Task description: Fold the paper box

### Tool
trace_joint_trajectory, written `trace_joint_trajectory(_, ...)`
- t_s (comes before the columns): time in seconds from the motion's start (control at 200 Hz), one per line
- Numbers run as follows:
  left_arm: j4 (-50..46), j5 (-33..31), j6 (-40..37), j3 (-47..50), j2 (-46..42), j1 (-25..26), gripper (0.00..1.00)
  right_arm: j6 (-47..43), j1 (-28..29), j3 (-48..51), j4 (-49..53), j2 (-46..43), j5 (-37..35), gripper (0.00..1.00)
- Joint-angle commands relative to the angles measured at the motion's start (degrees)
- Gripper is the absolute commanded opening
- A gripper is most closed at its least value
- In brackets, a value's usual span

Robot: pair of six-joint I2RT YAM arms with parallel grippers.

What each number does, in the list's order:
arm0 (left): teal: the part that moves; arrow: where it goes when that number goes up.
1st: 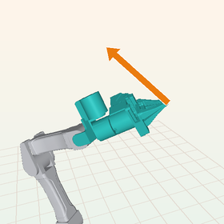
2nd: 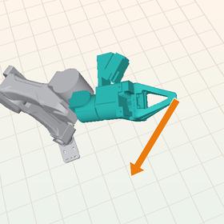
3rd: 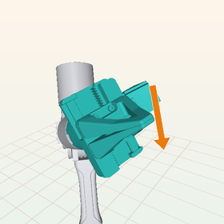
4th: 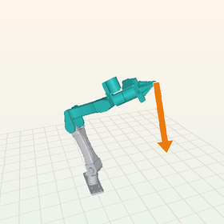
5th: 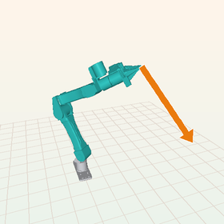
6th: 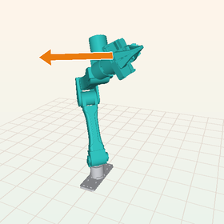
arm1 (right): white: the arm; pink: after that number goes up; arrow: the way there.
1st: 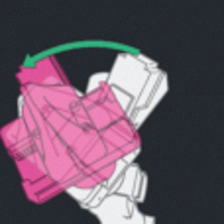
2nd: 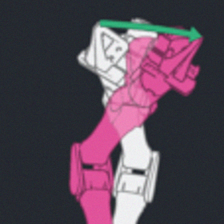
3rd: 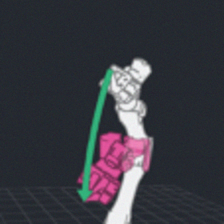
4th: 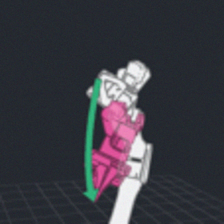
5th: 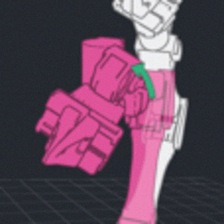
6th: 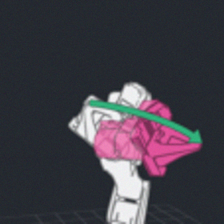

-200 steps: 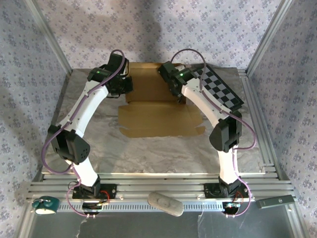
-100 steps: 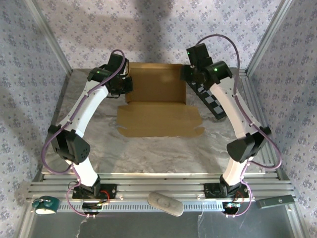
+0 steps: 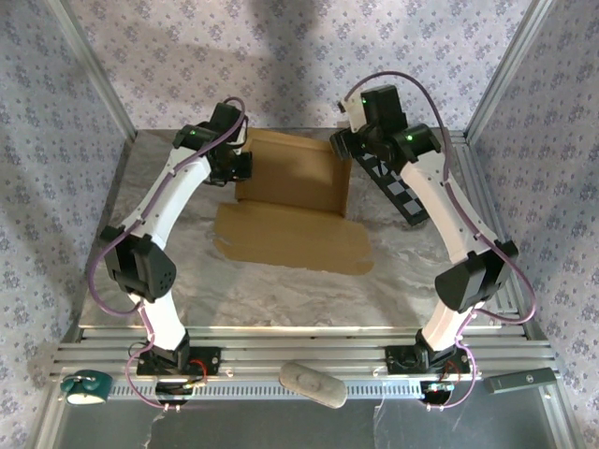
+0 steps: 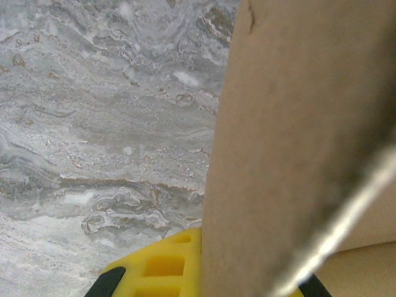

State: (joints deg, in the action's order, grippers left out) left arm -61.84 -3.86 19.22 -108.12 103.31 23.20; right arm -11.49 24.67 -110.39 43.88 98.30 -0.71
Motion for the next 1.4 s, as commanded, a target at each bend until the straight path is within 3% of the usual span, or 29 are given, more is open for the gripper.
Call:
trace_joint_trajectory(0.0,-2.08,2.16,-2.69,-2.43,0.1,-0.35,0.0,-16.38,1.31,-2.35,-0.72,2.81,7.72,0.7)
trace_joint_trajectory(0.23,-2.02,3.39,-4.44,-2.45,0.27,0.22,0.0,-20.89,3.18,-5.47,0.1,9.39,8.0,0.73)
trace_joint_trajectory(0.565,-2.36,4.71,-5.95,-2.44,0.66,0.52,0.0,-22.1,6.62,-7.28,-3.29,15.27,-2.04,0.7)
trace_joint_trajectory(0.89,-2.96,4.82,-5.95,-2.79,2.07,0.32,0.0,-22.88,8.98,-6.43,-3.46,15.74,-4.43,0.31)
trace_joint_trajectory(1.004,-3.19,4.83,-5.61,-3.33,2.72,0.16,0.0,-23.43,10.32,-5.48,-3.74,15.35,-5.81,0.24)
trace_joint_trajectory(1.194,-3.19,5.0,-5.17,-3.33,3.26,-0.16,0.0,-25.05,12.38,-2.11,-5.37,14.38,-10.87,0.04)
trace_joint_trajectory(1.394,-2.98,5.13,-5.07,-3.3,3.37,-0.24,0.0,-24.98,13.45,0.74,-6.34,14.2,-14.32,0.0)
